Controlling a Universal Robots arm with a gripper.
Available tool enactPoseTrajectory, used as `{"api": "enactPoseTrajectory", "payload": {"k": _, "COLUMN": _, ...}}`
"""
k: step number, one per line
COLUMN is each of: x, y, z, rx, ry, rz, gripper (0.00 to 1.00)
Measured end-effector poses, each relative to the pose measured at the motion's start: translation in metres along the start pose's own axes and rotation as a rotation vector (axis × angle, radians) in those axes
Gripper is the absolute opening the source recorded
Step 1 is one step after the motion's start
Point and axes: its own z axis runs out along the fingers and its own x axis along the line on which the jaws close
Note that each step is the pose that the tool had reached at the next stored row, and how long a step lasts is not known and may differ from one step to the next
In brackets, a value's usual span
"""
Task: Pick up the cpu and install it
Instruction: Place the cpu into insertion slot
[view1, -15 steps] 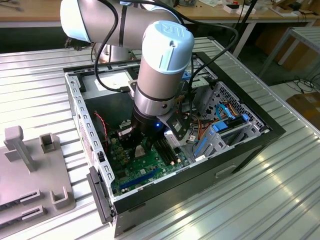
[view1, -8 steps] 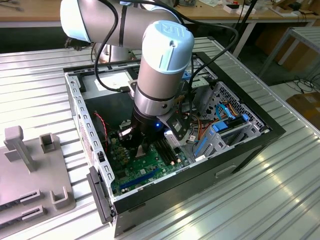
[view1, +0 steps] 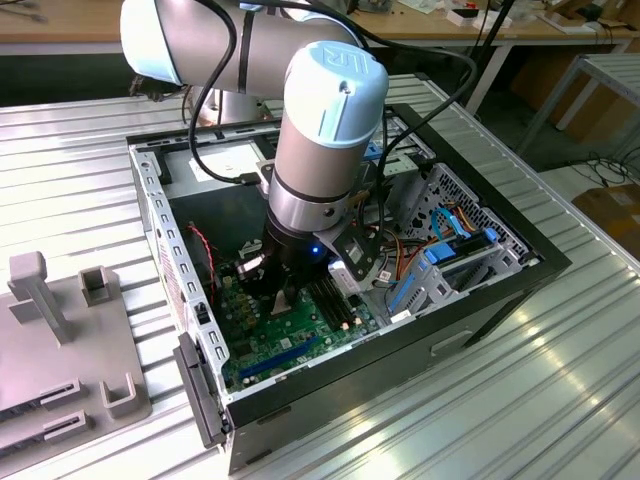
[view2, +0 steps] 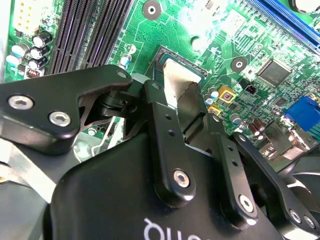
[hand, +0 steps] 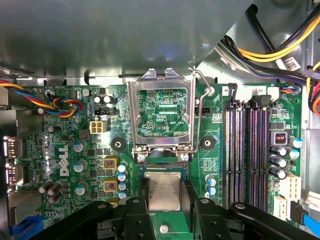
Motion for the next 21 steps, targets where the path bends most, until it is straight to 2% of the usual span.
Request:
{"api": "enactPoseTrajectory", "payload": {"k": 9, "x": 0.0001, "y": 0.0000, "z": 0.0000, "rx": 0.0002, "ry": 0.0003, "rz": -0.003, "gripper": 0.38}}
{"api": "enactPoseTrajectory", "payload": {"k": 11, "x": 0.0000, "y": 0.0000, "z": 0.0000, "rx": 0.0002, "ry": -0.0001, "rz": -0.004, "gripper": 0.36}}
{"api": "enactPoseTrajectory", "payload": {"k": 12, "x": 0.0000, "y": 0.0000, "z": 0.0000, "rx": 0.0002, "ry": 0.0000, "rz": -0.004, "gripper": 0.31}}
{"api": "enactPoseTrajectory", "payload": {"k": 21, "x": -0.0001, "y": 0.0000, "z": -0.0008, "rx": -0.0001, "ry": 0.0001, "rz": -0.004, "gripper": 0.32}}
